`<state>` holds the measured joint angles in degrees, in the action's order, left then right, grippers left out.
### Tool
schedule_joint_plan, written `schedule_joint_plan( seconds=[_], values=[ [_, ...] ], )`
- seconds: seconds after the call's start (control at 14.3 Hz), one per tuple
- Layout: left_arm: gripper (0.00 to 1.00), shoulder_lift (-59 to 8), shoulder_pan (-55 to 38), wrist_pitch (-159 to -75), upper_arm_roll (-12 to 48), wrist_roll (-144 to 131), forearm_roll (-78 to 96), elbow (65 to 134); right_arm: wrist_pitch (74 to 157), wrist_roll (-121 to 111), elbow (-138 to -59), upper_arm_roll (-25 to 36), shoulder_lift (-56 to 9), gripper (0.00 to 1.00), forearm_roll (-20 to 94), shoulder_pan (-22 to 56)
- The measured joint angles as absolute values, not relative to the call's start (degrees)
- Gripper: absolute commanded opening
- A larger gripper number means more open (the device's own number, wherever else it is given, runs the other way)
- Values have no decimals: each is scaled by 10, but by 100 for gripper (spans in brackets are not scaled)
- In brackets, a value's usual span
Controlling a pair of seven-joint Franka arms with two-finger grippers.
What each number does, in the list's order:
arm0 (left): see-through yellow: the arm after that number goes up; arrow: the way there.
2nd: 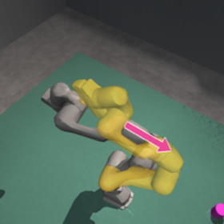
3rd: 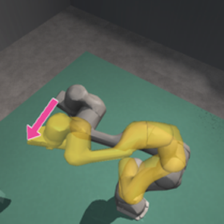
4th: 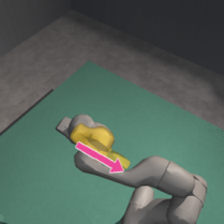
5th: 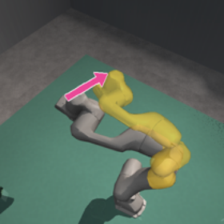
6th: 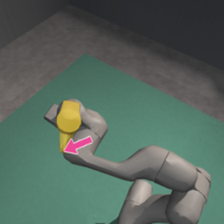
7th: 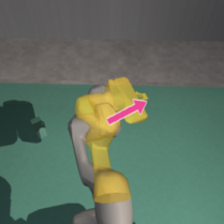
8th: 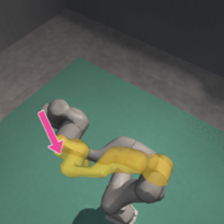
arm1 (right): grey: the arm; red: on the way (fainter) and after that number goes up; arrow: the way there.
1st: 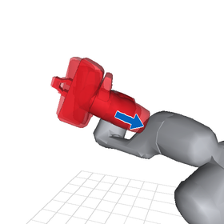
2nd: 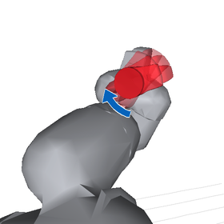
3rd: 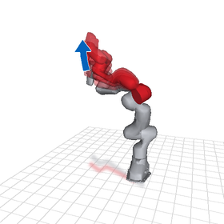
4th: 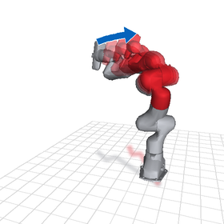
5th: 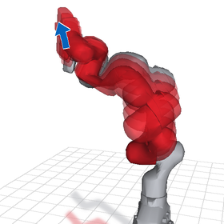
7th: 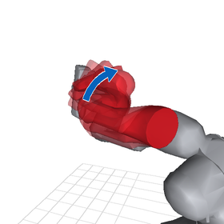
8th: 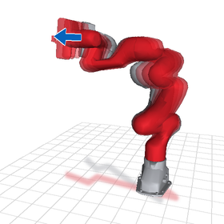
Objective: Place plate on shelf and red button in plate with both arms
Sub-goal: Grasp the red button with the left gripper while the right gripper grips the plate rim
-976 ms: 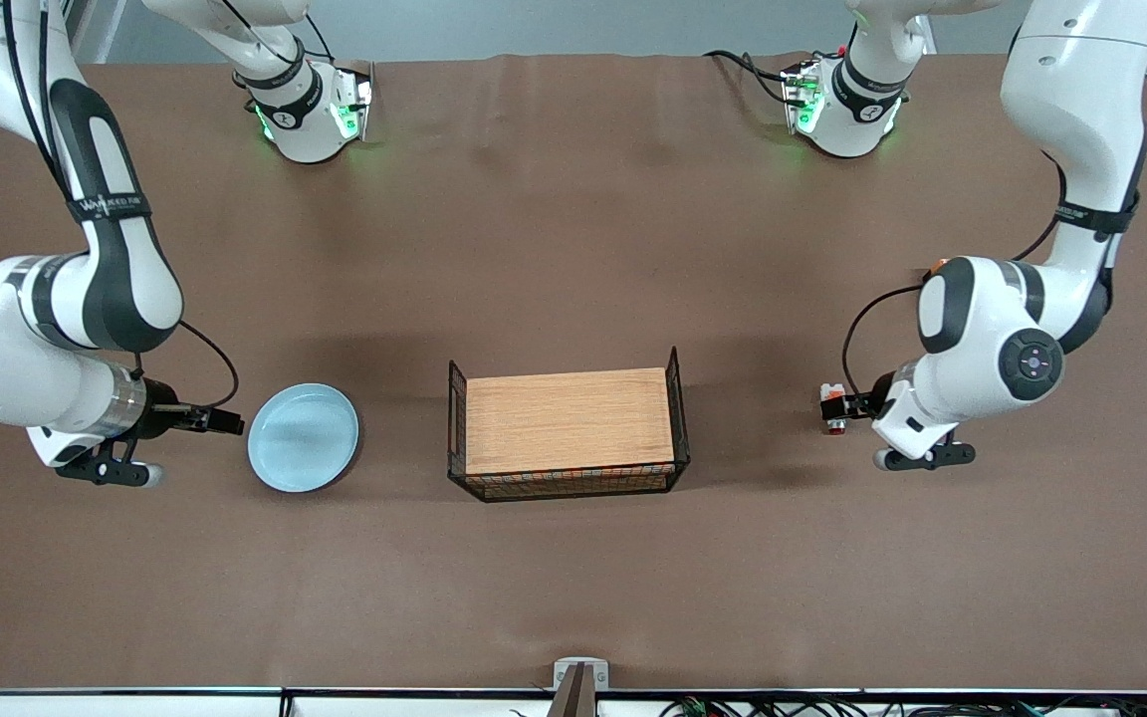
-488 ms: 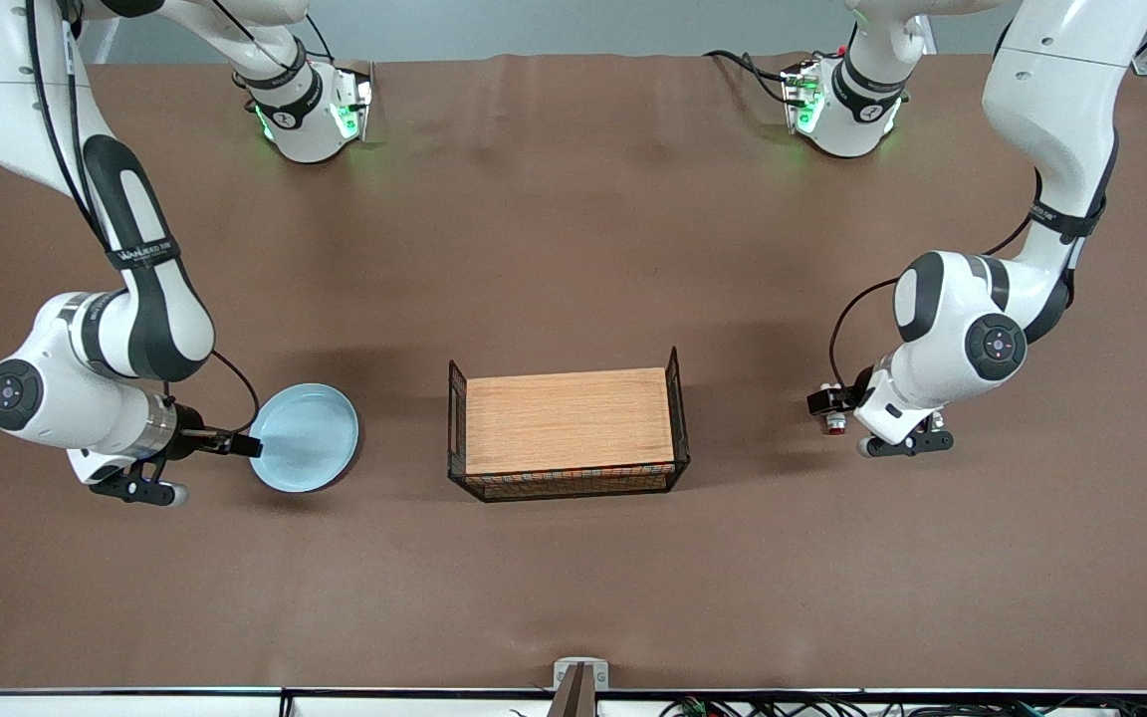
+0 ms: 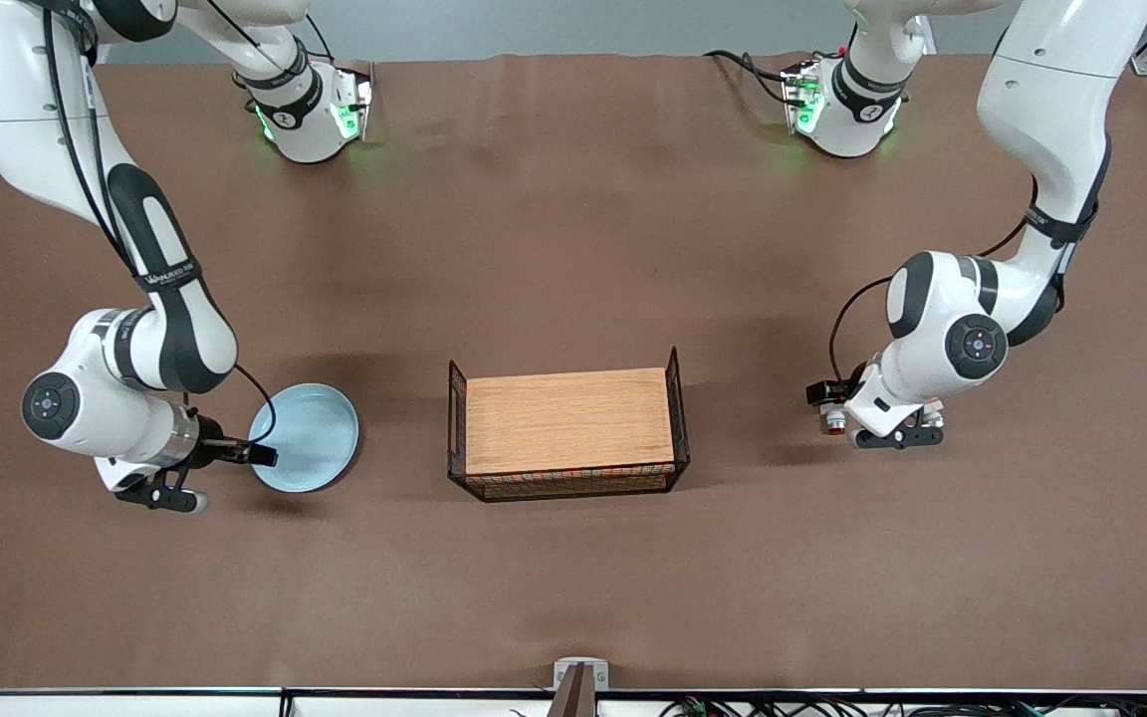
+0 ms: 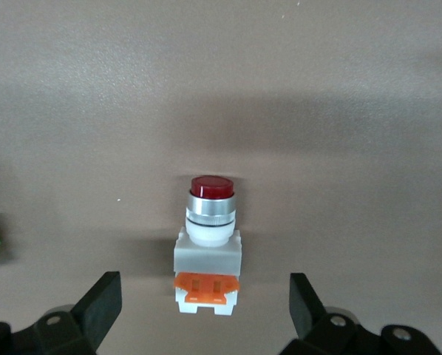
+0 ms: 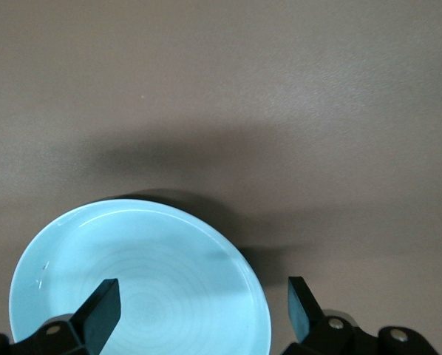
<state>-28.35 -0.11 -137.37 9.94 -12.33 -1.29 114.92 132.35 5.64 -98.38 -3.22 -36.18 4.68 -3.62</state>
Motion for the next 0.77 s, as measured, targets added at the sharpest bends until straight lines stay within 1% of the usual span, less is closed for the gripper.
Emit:
schedule_joint_plan(
  seconds=[0.07, 0.28, 0.56, 0.7, 0.77],
  values=[
    [85, -287, -1, -1376, 99, -123, -13, 1149, 1327, 56, -986, -32, -363, 97, 47, -34],
    [67, -297, -2, -1381, 99, -123, -13, 1149, 1335, 56, -990, -32, -366, 95, 47, -28],
    [35, -303, -2, -1384, 99, -123, -13, 1148, 1359, 26, -995, -31, -374, 92, 43, -26],
    [28, -303, -2, -1384, 99, -123, -13, 1147, 1367, -3, -996, -29, -380, 87, 43, -27],
    [28, -303, -2, -1384, 99, -123, -13, 1146, 1368, -14, -996, -28, -383, 85, 43, -28]
  ],
)
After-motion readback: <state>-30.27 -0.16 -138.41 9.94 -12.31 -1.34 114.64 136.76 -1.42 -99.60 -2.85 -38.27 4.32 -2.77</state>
